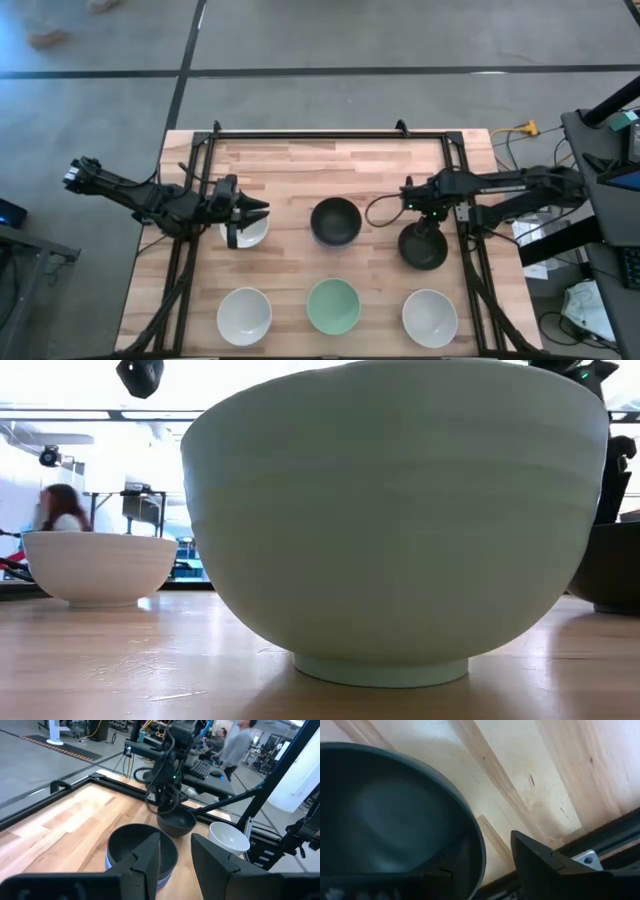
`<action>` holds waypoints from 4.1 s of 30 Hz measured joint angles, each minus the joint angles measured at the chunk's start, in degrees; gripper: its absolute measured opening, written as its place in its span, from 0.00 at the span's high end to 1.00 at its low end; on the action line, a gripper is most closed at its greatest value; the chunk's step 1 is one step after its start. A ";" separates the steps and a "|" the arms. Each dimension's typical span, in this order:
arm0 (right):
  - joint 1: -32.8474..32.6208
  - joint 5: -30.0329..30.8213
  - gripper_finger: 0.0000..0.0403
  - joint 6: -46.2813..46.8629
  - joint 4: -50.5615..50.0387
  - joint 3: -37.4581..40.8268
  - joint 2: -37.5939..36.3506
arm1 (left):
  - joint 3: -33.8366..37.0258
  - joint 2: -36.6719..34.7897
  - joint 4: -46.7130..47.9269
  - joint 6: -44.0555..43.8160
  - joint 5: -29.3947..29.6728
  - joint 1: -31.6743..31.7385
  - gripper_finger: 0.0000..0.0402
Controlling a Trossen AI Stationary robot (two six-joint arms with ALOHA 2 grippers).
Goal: Nest bowls inside each other
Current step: Stack the black bowl into the black bowl
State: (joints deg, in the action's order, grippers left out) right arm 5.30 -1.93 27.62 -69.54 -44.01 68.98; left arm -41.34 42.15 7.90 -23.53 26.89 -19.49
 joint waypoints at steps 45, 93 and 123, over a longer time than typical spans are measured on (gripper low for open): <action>2.26 -11.57 0.97 20.67 20.61 -40.78 15.08 | -0.61 1.62 0.06 -4.62 0.13 -0.02 0.76; 8.13 -14.95 0.97 5.40 -5.89 -57.50 44.24 | -0.50 2.63 0.20 -4.81 -2.84 -0.07 0.76; 7.58 -16.04 0.70 0.71 -7.03 -62.74 45.80 | -0.79 5.05 -0.26 -4.95 -2.84 -0.02 0.76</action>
State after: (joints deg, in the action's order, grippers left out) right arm 12.88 -17.98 28.33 -76.58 -106.75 114.78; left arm -42.13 47.20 7.64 -28.47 24.05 -19.51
